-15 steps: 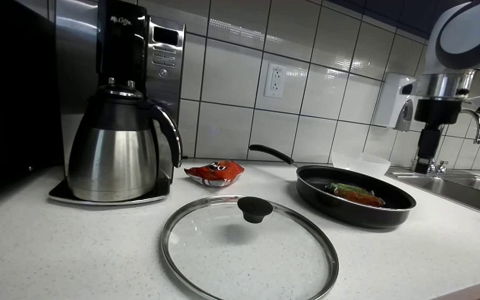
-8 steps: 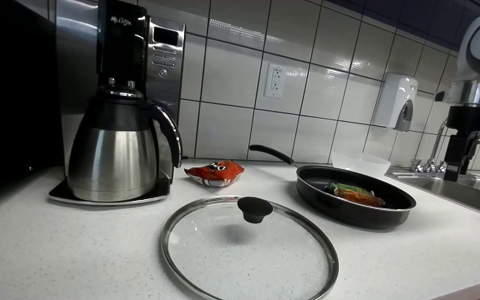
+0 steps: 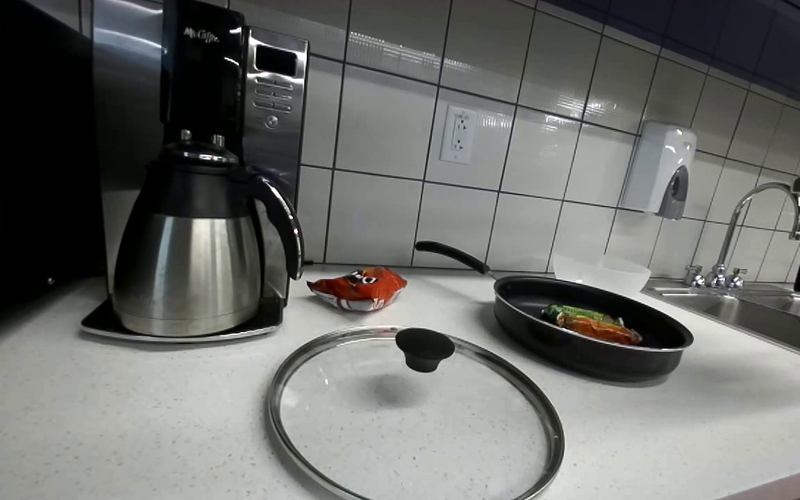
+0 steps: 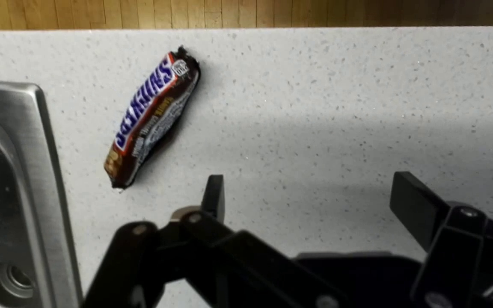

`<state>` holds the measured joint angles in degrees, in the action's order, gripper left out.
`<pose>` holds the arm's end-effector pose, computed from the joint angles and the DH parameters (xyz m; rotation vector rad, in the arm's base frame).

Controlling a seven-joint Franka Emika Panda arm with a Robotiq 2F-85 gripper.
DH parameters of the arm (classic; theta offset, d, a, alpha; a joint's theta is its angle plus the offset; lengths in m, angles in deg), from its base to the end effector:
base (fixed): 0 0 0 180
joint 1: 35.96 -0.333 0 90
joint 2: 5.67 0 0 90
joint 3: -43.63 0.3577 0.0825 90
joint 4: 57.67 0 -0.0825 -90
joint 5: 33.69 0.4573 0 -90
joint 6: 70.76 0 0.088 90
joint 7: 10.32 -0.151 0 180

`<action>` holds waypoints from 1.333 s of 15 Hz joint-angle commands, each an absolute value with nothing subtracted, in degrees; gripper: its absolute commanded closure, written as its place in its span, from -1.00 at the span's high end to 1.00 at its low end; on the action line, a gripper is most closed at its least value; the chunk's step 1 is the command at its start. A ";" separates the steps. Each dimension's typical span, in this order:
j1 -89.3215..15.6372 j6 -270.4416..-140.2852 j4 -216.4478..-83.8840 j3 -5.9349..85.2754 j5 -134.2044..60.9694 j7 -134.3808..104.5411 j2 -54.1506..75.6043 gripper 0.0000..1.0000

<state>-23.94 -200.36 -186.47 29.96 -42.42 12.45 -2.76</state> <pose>0.5183 -0.2599 0.2907 3.0363 0.0736 -0.1294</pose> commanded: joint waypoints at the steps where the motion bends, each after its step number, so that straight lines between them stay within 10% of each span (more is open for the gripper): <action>1: -22.02 -201.72 -189.10 28.71 -43.74 8.49 -4.47 1.00; 20: -14.29 -213.87 -187.87 24.50 -30.54 10.83 4.35 1.00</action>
